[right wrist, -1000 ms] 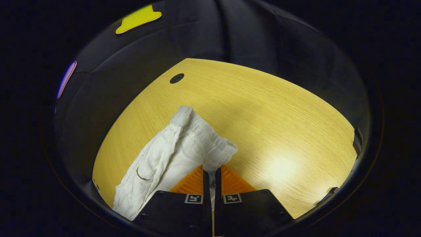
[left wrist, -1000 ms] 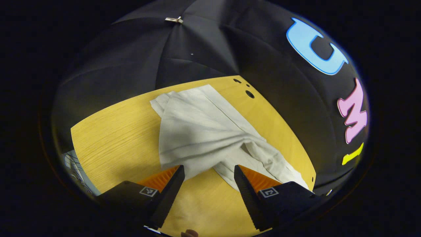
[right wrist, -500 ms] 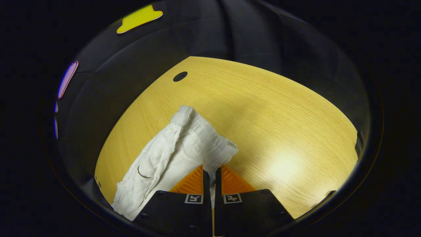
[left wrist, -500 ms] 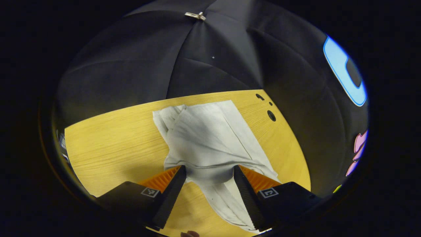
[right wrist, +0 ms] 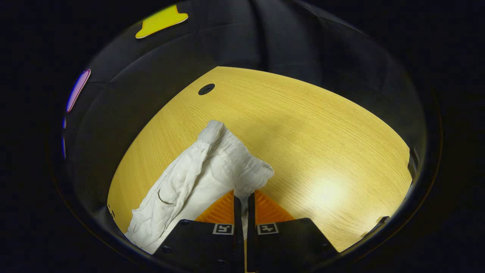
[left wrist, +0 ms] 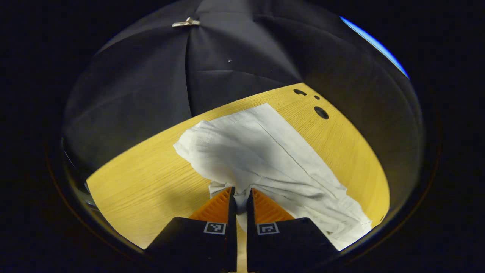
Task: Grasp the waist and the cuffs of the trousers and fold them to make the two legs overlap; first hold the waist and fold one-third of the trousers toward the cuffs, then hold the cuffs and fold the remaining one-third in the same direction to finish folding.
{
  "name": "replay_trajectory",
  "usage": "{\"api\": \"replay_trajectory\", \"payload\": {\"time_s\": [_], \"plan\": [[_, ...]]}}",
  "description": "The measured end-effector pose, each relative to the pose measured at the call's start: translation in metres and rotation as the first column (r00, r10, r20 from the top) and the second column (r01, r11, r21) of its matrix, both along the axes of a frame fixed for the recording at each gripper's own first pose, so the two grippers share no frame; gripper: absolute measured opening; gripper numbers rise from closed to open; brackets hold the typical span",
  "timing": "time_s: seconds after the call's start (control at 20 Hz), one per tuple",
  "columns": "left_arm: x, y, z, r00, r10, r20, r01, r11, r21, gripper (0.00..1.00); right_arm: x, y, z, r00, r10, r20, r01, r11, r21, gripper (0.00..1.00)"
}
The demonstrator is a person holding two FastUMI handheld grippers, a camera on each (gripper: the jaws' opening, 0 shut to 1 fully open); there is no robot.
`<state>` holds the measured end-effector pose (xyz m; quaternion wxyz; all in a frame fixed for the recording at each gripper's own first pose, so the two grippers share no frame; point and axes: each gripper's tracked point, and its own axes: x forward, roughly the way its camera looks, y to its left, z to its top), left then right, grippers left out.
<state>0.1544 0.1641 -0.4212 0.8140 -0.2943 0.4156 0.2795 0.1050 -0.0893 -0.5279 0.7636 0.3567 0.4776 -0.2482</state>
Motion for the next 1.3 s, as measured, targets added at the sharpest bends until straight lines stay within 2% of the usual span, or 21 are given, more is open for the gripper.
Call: {"api": "replay_trajectory", "payload": {"time_s": [0.1,0.2,0.35,0.5,0.6,0.7,0.8,0.9,1.0,1.15,1.3], "plan": [[-0.001,0.002,0.005,0.996,0.044,0.073,-0.039,0.997,-0.074,0.15,0.001,-0.001,0.003,0.999,-0.029,0.037,0.028,0.999,0.022,0.08],[-0.002,0.003,0.015,0.989,0.067,0.132,-0.053,0.993,-0.106,0.14,0.002,-0.005,0.014,0.994,-0.047,0.099,0.044,0.998,0.033,0.08],[-0.006,-0.003,0.028,0.981,0.077,0.179,-0.049,0.987,-0.154,0.14,-0.005,-0.013,0.036,0.981,-0.032,0.19,0.038,0.999,-0.027,0.07],[-0.009,-0.011,0.027,0.982,0.058,0.178,-0.029,0.987,-0.158,0.14,-0.009,-0.017,0.058,0.97,-0.028,0.24,0.046,0.996,-0.071,0.07],[-0.008,-0.011,0.026,0.982,0.041,0.182,-0.011,0.987,-0.158,0.14,-0.01,-0.021,0.082,0.96,0.036,0.278,0.005,0.989,-0.147,0.07],[-0.01,-0.009,0.026,0.984,0.038,0.173,-0.008,0.985,-0.173,0.14,-0.006,-0.02,0.113,0.934,0.137,0.329,-0.058,0.969,-0.239,0.07],[-0.007,-0.007,0.025,0.987,0.032,0.158,-0.005,0.985,-0.171,0.14,-0.004,-0.007,0.145,0.901,0.215,0.377,-0.104,0.95,-0.294,0.07],[-0.006,-0.008,0.03,0.988,0.019,0.152,0.006,0.986,-0.168,0.14,0.003,0.016,0.178,0.852,0.311,0.422,-0.165,0.924,-0.346,0.07],[-0.006,-0.006,0.032,0.989,0.012,0.149,0.014,0.985,-0.175,0.14,0.007,0.053,0.211,0.788,0.407,0.462,-0.231,0.891,-0.391,0.07],[-0.009,-0.008,0.03,0.99,-0.012,0.141,0.036,0.984,-0.173,0.14,0.009,0.112,0.241,0.7,0.51,0.501,-0.315,0.849,-0.424,0.07],[-0.009,-0.009,0.029,0.99,-0.012,0.141,0.038,0.982,-0.182,0.14,0.009,0.172,0.254,0.606,0.623,0.495,-0.406,0.777,-0.48,0.07]]}}
